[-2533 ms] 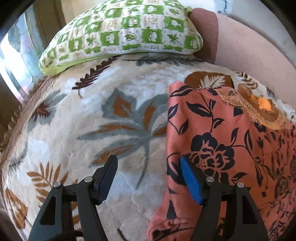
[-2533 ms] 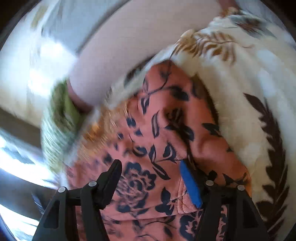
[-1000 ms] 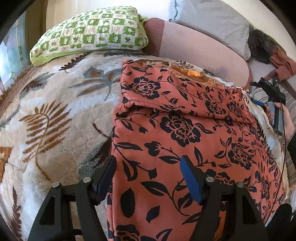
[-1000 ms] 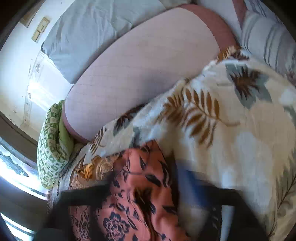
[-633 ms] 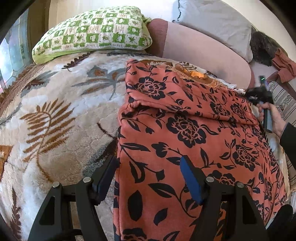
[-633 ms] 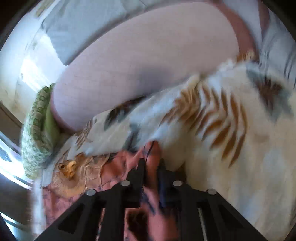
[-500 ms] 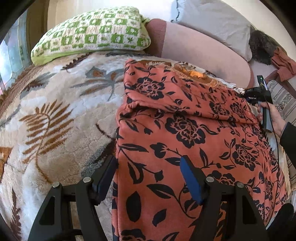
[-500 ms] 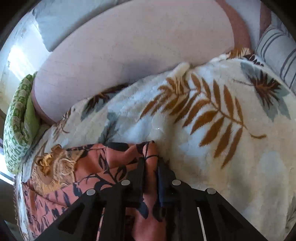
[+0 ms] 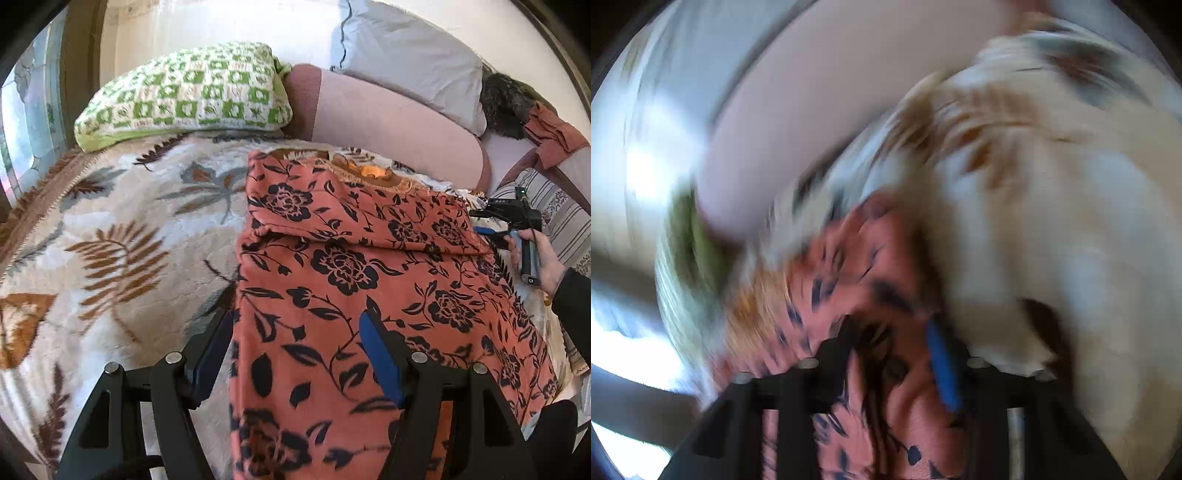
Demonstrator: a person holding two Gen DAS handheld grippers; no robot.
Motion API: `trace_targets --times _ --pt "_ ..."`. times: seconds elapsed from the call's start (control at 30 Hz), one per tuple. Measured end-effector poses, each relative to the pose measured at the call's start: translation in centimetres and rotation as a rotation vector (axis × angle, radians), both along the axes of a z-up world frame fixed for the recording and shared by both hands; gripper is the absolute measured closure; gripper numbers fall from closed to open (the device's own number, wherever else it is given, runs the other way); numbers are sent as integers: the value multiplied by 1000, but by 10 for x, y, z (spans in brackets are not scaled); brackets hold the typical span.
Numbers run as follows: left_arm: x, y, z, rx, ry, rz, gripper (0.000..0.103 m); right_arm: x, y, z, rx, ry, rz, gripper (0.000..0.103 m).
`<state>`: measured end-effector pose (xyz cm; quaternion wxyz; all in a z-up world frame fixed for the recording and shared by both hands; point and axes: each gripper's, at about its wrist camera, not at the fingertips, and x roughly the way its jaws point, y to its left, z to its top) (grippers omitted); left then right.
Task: Fold small clothes
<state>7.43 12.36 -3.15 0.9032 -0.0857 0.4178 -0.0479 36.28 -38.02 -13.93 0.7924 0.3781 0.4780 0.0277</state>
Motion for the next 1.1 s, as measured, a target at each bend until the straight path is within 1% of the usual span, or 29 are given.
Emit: trace_targets --times 0.03,0.07,0.1,0.17,0.2,0.23,0.27,0.3,0.33,0.37,0.43,0.47,0.5,0.53,0.57,0.6,0.63,0.67,0.7,0.73,0.77,0.8,0.83,0.87,0.93,1.0,1.07,1.1 --pt "-3 3 2 0 -4 5 31 -7 0 12 -68 6 -10 41" --pt "-5 6 2 -5 2 15 31 -15 4 23 -103 -15 19 40" --pt "-6 7 2 -17 8 22 31 -25 7 32 -79 -41 67 40" --pt "-10 8 4 -53 10 25 31 -53 14 41 2 -50 172 38" --pt "-13 6 6 -62 4 21 31 -70 15 42 -6 -47 219 38" --pt "-16 4 9 -71 -2 10 31 -87 10 37 -37 -20 230 37" --pt "-18 1 11 -75 -4 2 31 -99 3 31 -39 13 219 37" --pt "-21 -2 13 -74 -5 -9 31 -119 -14 14 -4 78 203 40" --pt "-25 -6 15 -70 -6 -20 31 -137 -30 8 3 87 176 58" --pt "-28 -8 18 -64 -8 -30 31 -148 -42 3 14 79 148 68" --pt "-38 -12 24 -55 -20 -47 31 -180 -71 11 5 72 52 69" --pt "-43 -12 27 -51 -23 -51 31 -194 -84 10 58 52 28 69" --pt "-47 -13 28 -49 -25 -52 31 -202 -93 10 82 63 8 69" --pt "-50 -13 29 -48 -24 -52 31 -214 -95 18 87 53 -2 68" --pt "-54 -14 30 -47 -23 -54 31 -216 -91 25 74 33 18 68" --pt "-58 -14 31 -47 -22 -58 31 -223 -81 41 40 -10 63 64" --pt "-61 -14 31 -45 -23 -59 31 -229 -74 50 0 -34 93 50" --pt "-65 -14 32 -44 -22 -59 31 -236 -70 56 -46 -39 94 44" --pt "-67 -16 32 -47 -22 -60 31 -247 -67 65 -144 -32 62 43" --pt "-69 -17 32 -50 -23 -61 31 -255 -65 73 -199 -40 43 43" --pt "-69 -19 33 -49 -22 -58 31 -265 -61 78 -210 -59 26 43" --pt "-69 -23 33 -50 -21 -55 31 -278 -51 89 -202 -108 0 43" --pt "-68 -26 34 -54 -20 -55 31 -288 -37 101 -198 -164 8 40" --pt "-68 -30 36 -58 -21 -58 31 -295 -20 106 -207 -206 26 39" --pt "-67 -38 43 -57 -36 -57 31 -310 27 126 -216 -310 79 29" --pt "-71 -42 47 -57 -48 -50 29 -328 55 129 -163 -333 90 26" --pt "-75 -42 45 -50 -48 -34 28 -338 82 109 -70 -300 96 26" --pt "-75 -42 43 -50 -38 -31 28 -343 93 94 -14 -254 102 26"
